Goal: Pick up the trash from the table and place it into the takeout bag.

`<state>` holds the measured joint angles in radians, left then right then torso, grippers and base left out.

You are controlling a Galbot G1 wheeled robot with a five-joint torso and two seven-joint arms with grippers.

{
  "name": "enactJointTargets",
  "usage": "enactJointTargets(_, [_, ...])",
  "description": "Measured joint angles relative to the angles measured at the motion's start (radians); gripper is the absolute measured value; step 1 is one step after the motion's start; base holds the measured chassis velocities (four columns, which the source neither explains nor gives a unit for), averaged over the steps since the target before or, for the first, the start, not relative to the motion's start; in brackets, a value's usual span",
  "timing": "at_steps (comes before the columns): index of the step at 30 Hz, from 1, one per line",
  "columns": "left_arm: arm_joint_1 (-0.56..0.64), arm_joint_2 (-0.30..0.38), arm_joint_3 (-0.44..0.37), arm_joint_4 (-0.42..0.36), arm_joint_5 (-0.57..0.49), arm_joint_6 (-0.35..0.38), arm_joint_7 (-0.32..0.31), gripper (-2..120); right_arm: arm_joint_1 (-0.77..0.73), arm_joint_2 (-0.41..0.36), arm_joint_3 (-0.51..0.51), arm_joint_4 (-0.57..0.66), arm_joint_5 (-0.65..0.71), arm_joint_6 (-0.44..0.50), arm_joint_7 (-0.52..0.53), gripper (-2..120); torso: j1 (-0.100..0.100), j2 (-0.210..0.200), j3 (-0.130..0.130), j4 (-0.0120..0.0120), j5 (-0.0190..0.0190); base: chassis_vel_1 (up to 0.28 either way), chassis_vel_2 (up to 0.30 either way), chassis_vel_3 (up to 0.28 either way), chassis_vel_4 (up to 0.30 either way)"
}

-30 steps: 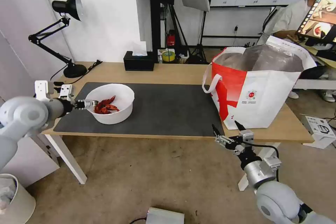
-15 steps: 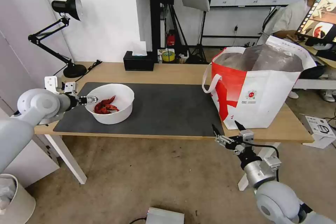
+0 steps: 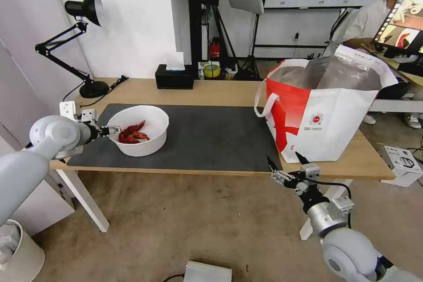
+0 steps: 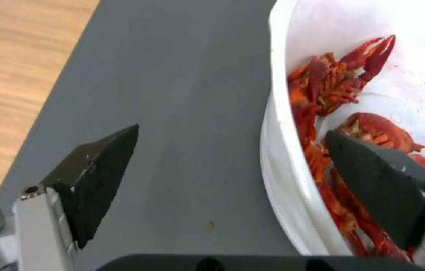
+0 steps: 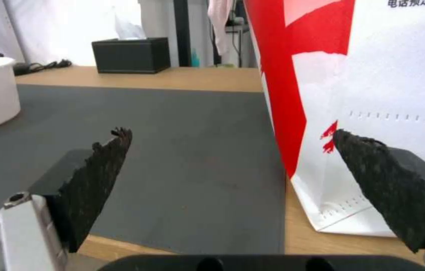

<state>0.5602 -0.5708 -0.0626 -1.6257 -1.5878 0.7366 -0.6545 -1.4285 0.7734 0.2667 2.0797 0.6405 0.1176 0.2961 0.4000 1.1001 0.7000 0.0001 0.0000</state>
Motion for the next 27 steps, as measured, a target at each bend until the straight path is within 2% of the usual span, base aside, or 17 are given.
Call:
enactJointTargets(6, [0.003,-0.003,-0.008,-0.005,-0.048,-0.001,-0.028,96,0.0,0.0,0.0,0.0,0.0,0.0,0.0,100,0.0,0.0,0.0,-0.0001,-0.0001,0.0,0.0,0.0,0.0])
enactJointTargets(9, [-0.003,-0.005,-0.007,-0.011,-0.072,-0.001,-0.048,82,0.0,0.0,0.0,0.0,0.0,0.0,0.0,100,0.0,0.0,0.0,0.0,0.0,0.0,0.0,0.0,0.0])
enactJointTargets(10, [-0.003,-0.005,-0.007,-0.011,-0.072,-0.001,-0.048,82,0.0,0.0,0.0,0.0,0.0,0.0,0.0,100,0.0,0.0,0.0,0.0,0.0,0.0,0.0,0.0,0.0])
enactJointTargets(13, [-0.009,-0.005,-0.002,-0.013,-0.082,-0.001,-0.056,67,0.0,0.0,0.0,0.0,0.0,0.0,0.0,100,0.0,0.0,0.0,-0.0001,0.0,0.0,0.0,0.0,0.0])
enactJointTargets(14, [-0.009,-0.005,-0.002,-0.013,-0.082,-0.001,-0.056,67,0.0,0.0,0.0,0.0,0.0,0.0,0.0,100,0.0,0.0,0.0,-0.0001,0.0,0.0,0.0,0.0,0.0])
enactJointTargets(16, [-0.008,-0.004,-0.002,-0.017,-0.085,-0.001,-0.057,56,0.0,0.0,0.0,0.0,0.0,0.0,0.0,100,0.0,0.0,0.0,-0.0001,0.0,0.0,0.0,0.0,0.0])
enactJointTargets(19, [-0.005,0.0,-0.002,-0.023,-0.09,-0.001,-0.057,50,0.0,0.0,0.0,0.0,0.0,0.0,0.0,100,0.0,0.0,0.0,-0.0001,0.0,0.0,0.0,0.0,0.0])
enactJointTargets(21, [-0.002,0.006,-0.002,-0.026,-0.094,-0.001,-0.057,36,0.0,0.0,0.0,0.0,0.0,0.0,0.0,100,0.0,0.0,0.0,0.0,0.0,0.0,0.0,0.0,0.0])
enactJointTargets(23, [-0.002,0.007,-0.002,-0.028,-0.094,-0.001,-0.056,34,0.0,0.0,0.0,0.0,0.0,0.0,0.0,100,0.0,0.0,0.0,0.0,0.0,0.0,0.0,0.0,0.0])
enactJointTargets(26, [0.005,0.006,-0.002,-0.033,-0.089,-0.001,-0.046,20,0.0,0.0,0.0,0.0,0.0,0.0,0.0,100,0.0,0.0,0.0,0.0,0.0,0.0,0.0,0.0,0.0])
enactJointTargets(27, [0.005,0.006,-0.002,-0.033,-0.089,-0.001,-0.046,20,0.0,0.0,0.0,0.0,0.0,0.0,0.0,100,0.0,0.0,0.0,0.0,0.0,0.0,0.0,0.0,0.0])
